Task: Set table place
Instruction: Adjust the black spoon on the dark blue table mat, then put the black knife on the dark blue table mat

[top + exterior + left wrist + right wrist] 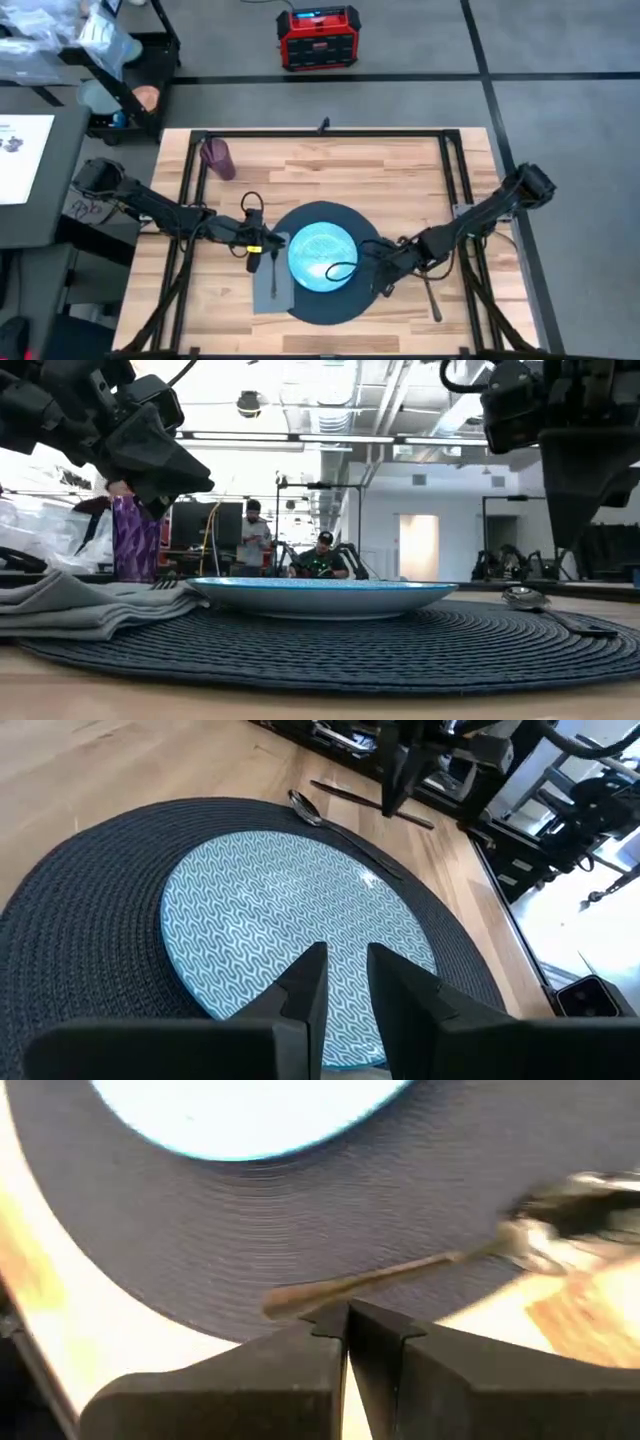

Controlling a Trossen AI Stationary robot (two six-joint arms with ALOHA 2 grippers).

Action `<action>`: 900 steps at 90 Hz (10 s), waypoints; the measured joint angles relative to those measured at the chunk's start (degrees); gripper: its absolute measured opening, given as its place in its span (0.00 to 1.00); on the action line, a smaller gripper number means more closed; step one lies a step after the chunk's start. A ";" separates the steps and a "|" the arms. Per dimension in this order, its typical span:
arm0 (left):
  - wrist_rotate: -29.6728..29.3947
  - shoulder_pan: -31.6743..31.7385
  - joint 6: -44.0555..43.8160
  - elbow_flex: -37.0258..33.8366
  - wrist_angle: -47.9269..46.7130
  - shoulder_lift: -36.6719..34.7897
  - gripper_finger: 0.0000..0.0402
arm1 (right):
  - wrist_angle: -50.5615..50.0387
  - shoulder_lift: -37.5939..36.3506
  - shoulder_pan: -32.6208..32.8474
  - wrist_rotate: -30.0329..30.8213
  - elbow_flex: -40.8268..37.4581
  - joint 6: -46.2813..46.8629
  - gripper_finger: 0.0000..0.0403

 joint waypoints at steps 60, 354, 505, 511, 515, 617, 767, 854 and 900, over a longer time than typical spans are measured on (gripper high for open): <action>-1.08 -1.05 0.40 0.00 0.32 0.00 0.14 | -6.25 -5.31 26.63 21.80 -15.67 53.38 0.00; -5.29 -1.05 1.19 0.00 -0.15 -0.02 0.14 | 26.36 -12.41 -14.40 3.92 -25.31 -8.87 0.00; -5.25 -1.05 1.25 -0.02 -1.57 -0.01 0.14 | 23.59 -12.21 -10.18 8.62 -25.32 0.19 0.00; -5.25 -1.05 1.19 -0.02 -1.57 0.00 0.14 | 23.88 -11.54 -10.60 8.50 -25.31 0.15 0.00; -5.27 -1.05 1.04 -0.02 -1.57 0.00 0.14 | 23.92 -11.13 -10.69 8.30 -25.31 0.15 0.00; -4.84 -1.05 1.01 -0.02 -1.62 0.00 0.14 | 4.44 -20.08 5.24 14.48 -25.29 23.67 0.00; -3.64 -1.60 1.86 0.00 7.07 0.00 0.14 | -43.29 -9.72 31.60 24.17 1.02 58.00 0.00; -3.20 -1.64 2.40 1.53 6.82 6.23 0.14 | -9.13 -6.41 34.34 3.71 -10.93 55.95 0.05; -3.10 -1.64 2.36 1.55 8.07 6.23 0.14 | -4.71 1.25 32.44 0.80 -10.73 55.56 0.26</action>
